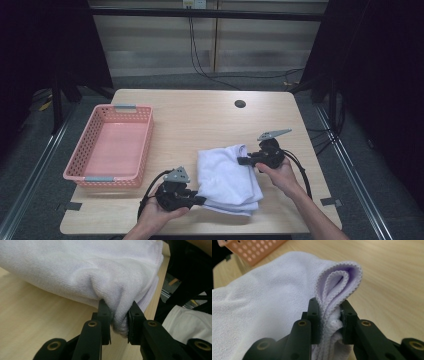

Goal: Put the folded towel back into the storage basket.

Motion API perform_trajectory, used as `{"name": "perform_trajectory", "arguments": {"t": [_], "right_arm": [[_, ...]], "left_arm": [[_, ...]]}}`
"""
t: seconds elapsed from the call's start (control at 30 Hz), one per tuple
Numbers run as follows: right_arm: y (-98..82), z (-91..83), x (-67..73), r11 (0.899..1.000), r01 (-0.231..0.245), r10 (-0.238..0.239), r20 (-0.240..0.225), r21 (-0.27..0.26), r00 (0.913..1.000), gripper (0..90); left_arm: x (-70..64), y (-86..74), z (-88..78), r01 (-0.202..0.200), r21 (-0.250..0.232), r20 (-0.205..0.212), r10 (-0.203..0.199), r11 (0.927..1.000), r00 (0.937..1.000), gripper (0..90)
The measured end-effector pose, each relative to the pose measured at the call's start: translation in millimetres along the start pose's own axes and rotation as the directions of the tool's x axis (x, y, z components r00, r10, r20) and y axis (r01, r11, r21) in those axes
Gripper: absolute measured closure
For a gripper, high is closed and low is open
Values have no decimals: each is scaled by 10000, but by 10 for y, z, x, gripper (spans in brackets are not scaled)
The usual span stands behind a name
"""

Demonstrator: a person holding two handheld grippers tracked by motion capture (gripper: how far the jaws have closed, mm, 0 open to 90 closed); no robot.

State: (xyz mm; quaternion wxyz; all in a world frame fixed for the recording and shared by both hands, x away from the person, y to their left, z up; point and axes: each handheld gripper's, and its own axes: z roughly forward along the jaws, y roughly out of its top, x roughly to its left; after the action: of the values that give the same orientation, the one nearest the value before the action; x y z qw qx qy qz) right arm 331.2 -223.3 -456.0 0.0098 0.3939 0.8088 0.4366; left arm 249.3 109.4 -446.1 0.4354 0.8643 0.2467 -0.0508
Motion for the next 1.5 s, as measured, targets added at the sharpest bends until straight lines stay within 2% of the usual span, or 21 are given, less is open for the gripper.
{"name": "perform_trajectory", "arguments": {"t": [0.07,0.13,0.2,0.27,0.3,0.33,0.4,0.47,0.53,0.7,0.87,1.07,1.37,1.5], "right_arm": [[65,-30,2,9994,-119,113,-194,-318,9997,746],[129,-40,-9,9987,-31,12,-366,-499,9993,746],[193,-37,0,9985,-17,3,-256,-542,9997,747],[253,-23,-3,9977,105,-131,-387,-673,9992,747],[284,-16,2,9979,90,-113,-353,-643,9993,747],[315,-3,-2,9974,140,-168,-394,-707,9991,747],[377,12,0,9965,109,-144,-423,-829,9990,747],[440,24,11,9954,190,-230,-421,-937,9988,747],[504,33,31,9946,225,-268,-419,-1013,9988,747],[674,76,80,9926,404,-462,-487,-1145,9977,747],[867,154,130,9902,553,-633,-593,-1283,9962,748],[1110,239,213,9870,705,-827,-800,-1446,9934,748],[1401,490,306,9851,839,-1015,-1134,-1500,9884,748],[1540,599,358,9844,895,-1090,-1255,-1515,9861,748]], "left_arm": [[31,21,-67,169,-266,-38,-170,9995,9998,769],[59,42,-115,120,-317,-87,-123,9994,9999,769],[90,63,-156,218,-511,-49,-221,9985,9997,770],[116,80,-195,252,-602,-107,-259,9979,9996,770],[144,86,-219,427,-712,49,-425,9966,9991,769],[164,92,-241,511,-791,19,-511,9956,9987,769],[192,117,-294,409,-795,-229,-428,9960,9988,769],[211,142,-355,425,-949,-220,-448,9946,9988,769],[227,161,-418,367,-973,-420,-410,9946,9983,769],[297,185,-557,417,-1085,-610,-485,9932,9970,769],[356,215,-752,410,-1443,-833,-534,9887,9951,769],[425,231,-1001,420,-2004,-975,-626,9788,9933,769],[606,139,-1269,698,-2184,-1398,-1020,9734,9849,769],[685,118,-1397,801,-2445,-1573,-1210,9663,9801,769]]}}
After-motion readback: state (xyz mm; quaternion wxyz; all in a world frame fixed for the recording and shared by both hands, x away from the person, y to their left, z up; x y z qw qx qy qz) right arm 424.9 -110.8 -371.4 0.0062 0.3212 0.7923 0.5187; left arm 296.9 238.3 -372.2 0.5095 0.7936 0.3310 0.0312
